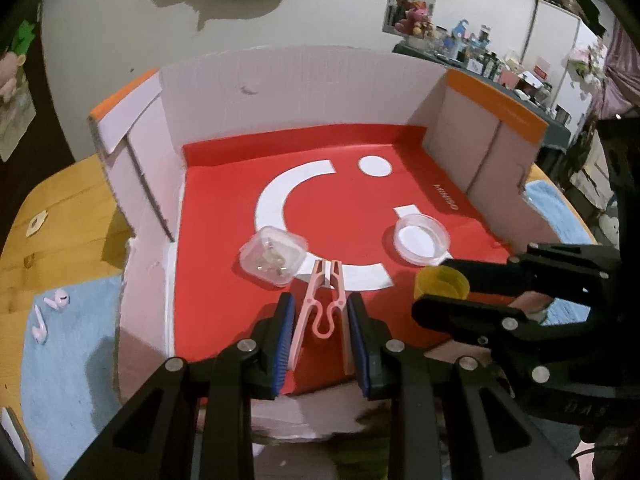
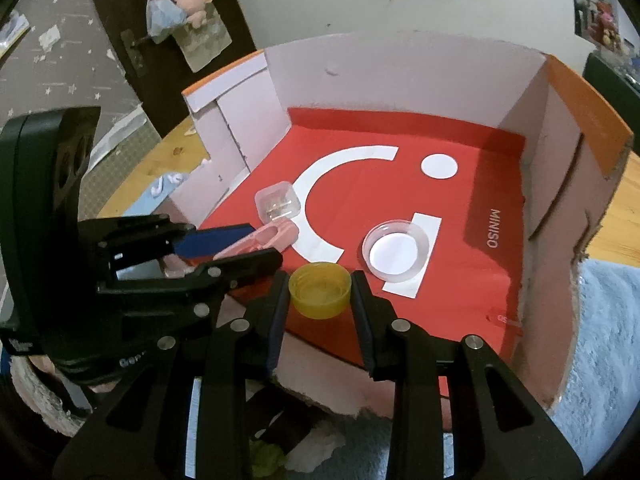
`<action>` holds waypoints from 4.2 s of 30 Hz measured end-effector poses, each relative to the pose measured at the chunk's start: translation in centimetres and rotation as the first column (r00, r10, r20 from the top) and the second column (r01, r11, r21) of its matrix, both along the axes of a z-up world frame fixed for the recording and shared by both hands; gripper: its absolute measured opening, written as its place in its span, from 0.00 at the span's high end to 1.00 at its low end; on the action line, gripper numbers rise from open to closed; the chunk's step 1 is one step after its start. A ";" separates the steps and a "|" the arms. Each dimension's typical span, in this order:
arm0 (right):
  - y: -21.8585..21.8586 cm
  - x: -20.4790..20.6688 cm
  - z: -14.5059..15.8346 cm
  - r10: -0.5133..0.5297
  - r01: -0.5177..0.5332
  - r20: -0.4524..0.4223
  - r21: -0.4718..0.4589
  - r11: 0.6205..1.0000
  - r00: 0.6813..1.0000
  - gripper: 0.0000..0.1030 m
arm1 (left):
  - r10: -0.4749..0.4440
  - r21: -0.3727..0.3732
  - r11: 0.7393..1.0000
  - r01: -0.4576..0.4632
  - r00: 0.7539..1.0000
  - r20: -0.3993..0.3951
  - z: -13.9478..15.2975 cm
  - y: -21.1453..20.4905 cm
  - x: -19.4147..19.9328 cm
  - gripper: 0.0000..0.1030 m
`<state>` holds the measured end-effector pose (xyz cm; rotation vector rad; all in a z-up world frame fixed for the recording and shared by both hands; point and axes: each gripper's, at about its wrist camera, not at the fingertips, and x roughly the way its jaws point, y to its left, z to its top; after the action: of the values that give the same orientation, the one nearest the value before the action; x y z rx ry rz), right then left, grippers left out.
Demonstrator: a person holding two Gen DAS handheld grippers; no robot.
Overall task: Organize objects
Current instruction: 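Lower the clothespin with left tool while right tool lowers yellow cap onto red floor, then open left tool releasing clothespin while right tool releases yellow cap, then withdraw both tools from the box back toward the items on the towel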
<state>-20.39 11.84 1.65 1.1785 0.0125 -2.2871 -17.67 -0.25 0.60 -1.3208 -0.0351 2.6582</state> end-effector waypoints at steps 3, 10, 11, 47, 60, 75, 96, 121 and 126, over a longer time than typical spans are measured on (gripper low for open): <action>-0.3 -0.2 -0.4 0.011 -0.011 0.015 0.019 1.000 1.000 0.71 | 0.021 0.012 1.000 -0.021 1.000 -0.001 -0.3 -0.8 -0.1 0.73; -1.1 -0.8 -1.1 0.014 -0.015 0.034 0.041 0.999 0.999 0.71 | 0.036 0.005 0.999 -0.036 0.999 -0.002 -0.5 -1.0 -0.7 0.73; -1.2 -0.9 -1.1 0.013 -0.015 0.035 0.045 0.999 0.999 0.71 | 0.040 0.008 0.999 -0.040 0.999 -0.002 -0.6 -1.1 -0.8 0.73; -0.3 -2.3 -1.1 -0.094 0.095 -0.022 0.071 0.993 0.995 0.71 | 0.070 -0.004 0.998 -0.070 0.998 -0.009 -1.0 -1.4 -3.1 0.72; 0.1 -2.3 -1.1 -0.099 0.099 -0.006 0.033 0.995 0.995 0.69 | 0.061 -0.009 0.998 -0.061 0.998 -0.018 -1.1 -1.1 -3.3 0.58; 0.7 -1.0 0.1 -0.116 0.116 -0.042 0.000 0.993 0.992 0.47 | 0.076 -0.008 0.997 -0.076 0.996 -0.041 -0.4 -1.1 -2.7 0.51; 1.6 2.5 2.1 -0.133 0.129 -0.105 -0.041 0.991 0.986 0.35 | 0.094 -0.052 0.994 -0.101 0.988 -0.126 1.9 0.0 0.2 0.25; 2.7 5.6 3.5 -0.155 0.145 -0.144 -0.078 0.986 0.977 0.19 | 0.135 -0.078 0.985 -0.152 0.972 -0.192 3.0 -0.1 3.4 0.06; 3.0 6.4 3.6 -0.163 0.152 -0.158 -0.079 0.985 0.974 0.13 | 0.134 -0.091 0.984 -0.155 0.970 -0.204 3.3 0.3 4.2 0.04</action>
<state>-13.95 14.86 5.30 0.9858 -0.0982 -2.4983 -13.49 0.00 3.85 -1.1152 0.0371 2.9405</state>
